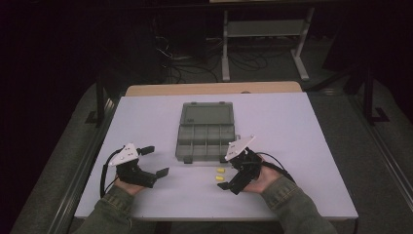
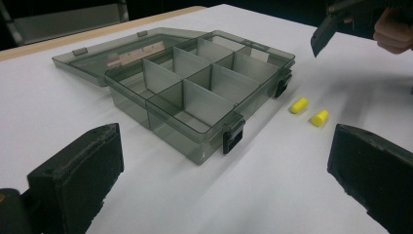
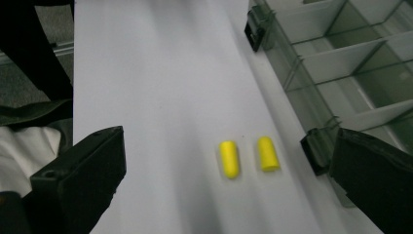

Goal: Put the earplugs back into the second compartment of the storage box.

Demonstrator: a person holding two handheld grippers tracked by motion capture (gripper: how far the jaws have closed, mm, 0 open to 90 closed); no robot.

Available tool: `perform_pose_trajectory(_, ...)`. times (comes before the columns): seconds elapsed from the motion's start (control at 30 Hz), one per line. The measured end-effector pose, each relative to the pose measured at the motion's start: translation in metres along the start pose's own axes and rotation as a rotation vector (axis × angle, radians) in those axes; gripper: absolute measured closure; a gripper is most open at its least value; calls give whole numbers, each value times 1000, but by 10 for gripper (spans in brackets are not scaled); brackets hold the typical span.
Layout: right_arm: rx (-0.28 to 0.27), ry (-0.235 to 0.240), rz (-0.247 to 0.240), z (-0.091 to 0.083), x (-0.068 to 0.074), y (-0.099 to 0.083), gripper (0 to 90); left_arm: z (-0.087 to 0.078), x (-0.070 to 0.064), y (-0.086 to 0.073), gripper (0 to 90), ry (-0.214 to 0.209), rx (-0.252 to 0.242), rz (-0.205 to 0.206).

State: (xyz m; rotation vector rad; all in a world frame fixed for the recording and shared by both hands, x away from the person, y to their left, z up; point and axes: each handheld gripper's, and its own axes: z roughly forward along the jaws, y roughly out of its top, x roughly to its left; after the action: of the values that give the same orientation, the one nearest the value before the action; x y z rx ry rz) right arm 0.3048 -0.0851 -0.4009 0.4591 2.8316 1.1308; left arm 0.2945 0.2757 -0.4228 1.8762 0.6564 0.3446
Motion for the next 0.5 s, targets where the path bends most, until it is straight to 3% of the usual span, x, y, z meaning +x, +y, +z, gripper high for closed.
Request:
perform_pose_trajectory(0.13,17,-8,-17,6,4,0,2,0,0,0,0,-1,4,0)
perform_pose_trajectory(0.33,39,13,-34,14,6,-1,97,0,-1,0,0,0,5,0)
perform_pose_trajectory(0.5,70,25,-6,23,2,0,171,0,-1,0,0,1,7,1)
